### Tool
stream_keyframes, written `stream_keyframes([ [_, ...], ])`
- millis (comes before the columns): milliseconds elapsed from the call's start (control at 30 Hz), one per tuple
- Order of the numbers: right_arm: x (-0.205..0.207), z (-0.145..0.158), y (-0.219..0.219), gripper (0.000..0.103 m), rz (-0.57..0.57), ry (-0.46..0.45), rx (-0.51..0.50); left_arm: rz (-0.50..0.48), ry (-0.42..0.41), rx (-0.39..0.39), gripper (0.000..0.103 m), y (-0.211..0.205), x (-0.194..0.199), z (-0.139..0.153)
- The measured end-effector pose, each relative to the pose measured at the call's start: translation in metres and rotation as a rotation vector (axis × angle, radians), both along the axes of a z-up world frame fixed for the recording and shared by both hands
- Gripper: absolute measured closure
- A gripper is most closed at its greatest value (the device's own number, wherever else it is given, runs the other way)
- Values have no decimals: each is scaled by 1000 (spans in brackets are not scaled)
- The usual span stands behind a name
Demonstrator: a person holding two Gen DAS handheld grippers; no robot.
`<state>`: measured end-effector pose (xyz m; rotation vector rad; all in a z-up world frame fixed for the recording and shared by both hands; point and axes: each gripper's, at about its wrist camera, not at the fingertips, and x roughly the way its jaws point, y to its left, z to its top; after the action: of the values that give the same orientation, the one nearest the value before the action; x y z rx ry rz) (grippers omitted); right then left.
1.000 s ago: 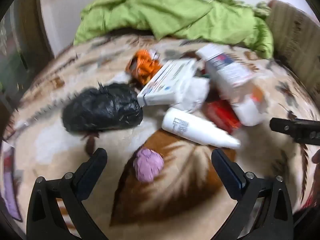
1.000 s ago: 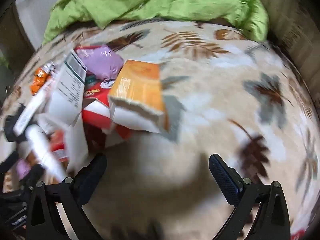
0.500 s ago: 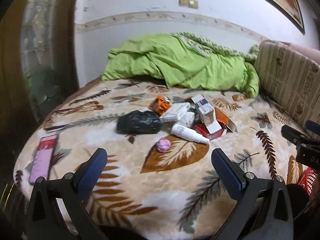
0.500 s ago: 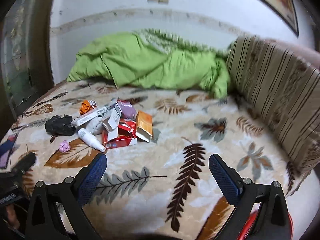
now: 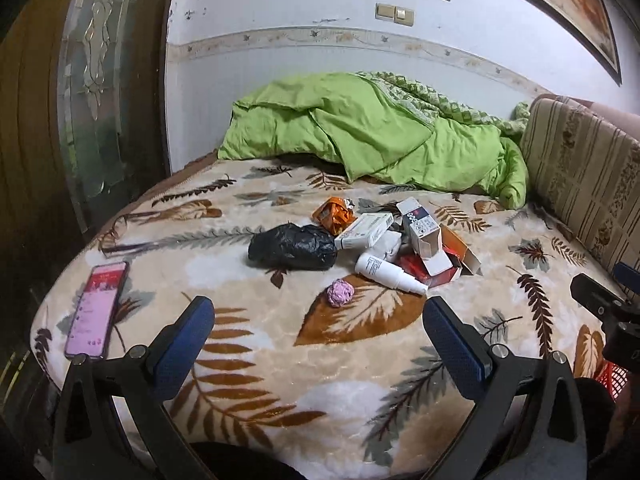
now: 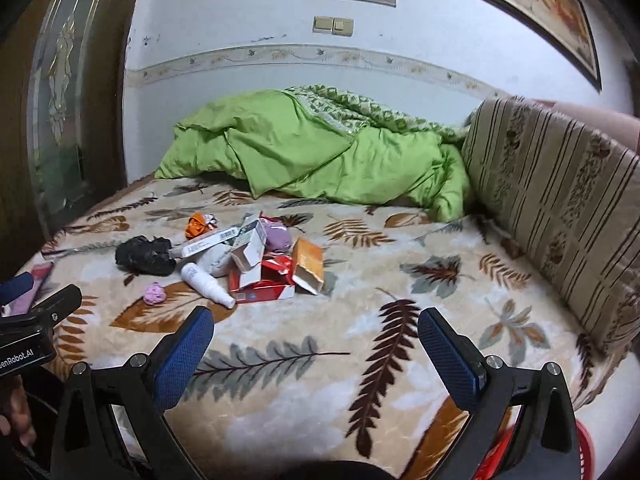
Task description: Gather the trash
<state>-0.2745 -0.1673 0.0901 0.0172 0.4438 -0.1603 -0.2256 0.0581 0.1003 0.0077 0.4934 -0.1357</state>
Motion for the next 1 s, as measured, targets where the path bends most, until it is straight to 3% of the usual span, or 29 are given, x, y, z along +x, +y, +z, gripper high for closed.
stream_keyframes([
  [167,-10,13,-1,1,-8,11,65,-22,25,12,0,-5,-11,14],
  [367,-17,37,9,1,-3,30,26,-55,5,43,0,-14,-27,29],
  [567,-14,29,12,0,0,89,19,-39,35,61,0,-15,-23,24],
  [1000,-14,26,14,1,-16,112,9,-42,51,70,0,-15,-21,21],
])
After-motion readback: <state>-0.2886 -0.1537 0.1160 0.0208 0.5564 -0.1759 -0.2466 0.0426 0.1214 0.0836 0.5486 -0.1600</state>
